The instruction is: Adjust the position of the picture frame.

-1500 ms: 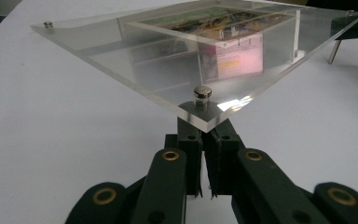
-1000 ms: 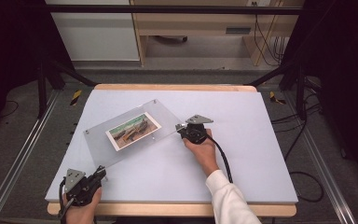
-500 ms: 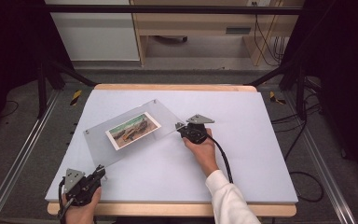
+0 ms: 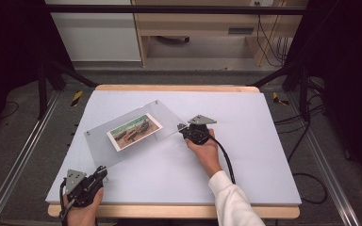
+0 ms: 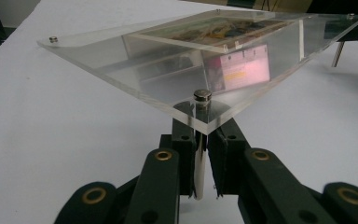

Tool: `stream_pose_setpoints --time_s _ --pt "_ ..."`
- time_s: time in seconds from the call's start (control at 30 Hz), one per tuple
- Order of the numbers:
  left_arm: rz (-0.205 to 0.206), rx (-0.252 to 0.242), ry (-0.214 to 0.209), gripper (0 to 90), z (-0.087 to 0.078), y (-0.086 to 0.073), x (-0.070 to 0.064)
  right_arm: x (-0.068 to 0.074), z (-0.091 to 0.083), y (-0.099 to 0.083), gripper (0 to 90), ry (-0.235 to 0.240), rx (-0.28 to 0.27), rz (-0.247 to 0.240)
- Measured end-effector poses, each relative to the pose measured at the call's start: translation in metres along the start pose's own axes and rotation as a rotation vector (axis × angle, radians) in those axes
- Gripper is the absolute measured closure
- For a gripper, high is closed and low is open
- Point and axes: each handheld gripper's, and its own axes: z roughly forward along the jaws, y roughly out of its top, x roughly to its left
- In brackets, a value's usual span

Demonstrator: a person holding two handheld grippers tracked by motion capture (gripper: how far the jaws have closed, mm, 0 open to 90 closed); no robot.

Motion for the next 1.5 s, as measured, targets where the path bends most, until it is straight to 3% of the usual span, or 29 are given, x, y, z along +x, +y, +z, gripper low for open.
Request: stream_pose_setpoints --time_s 0.8,1.0,1.23,1.5 --pt "-0.028 -0.003 -0.006 84.5 0.0033 -0.0004 0.0005 -0.0008 0.0003 0.0003 84.2 0.012 0.009 -0.001" --pt "-0.029 -0.003 -0.007 84.5 0.0031 -0.0002 0.0006 -0.004 -0.0011 0.0011 73.6 -0.004 0.007 0.017" --pt "-0.026 -0.002 -0.01 84.1 0.0031 0.0008 0.0013 -0.0009 -0.0006 0.0027 84.7 0.011 0.008 -0.008" --pt "-0.031 -0.019 -0.01 84.4 0.0027 0.0049 0.0027 -0.0008 -0.0016 0.0067 85.2 0.017 0.011 -0.032"
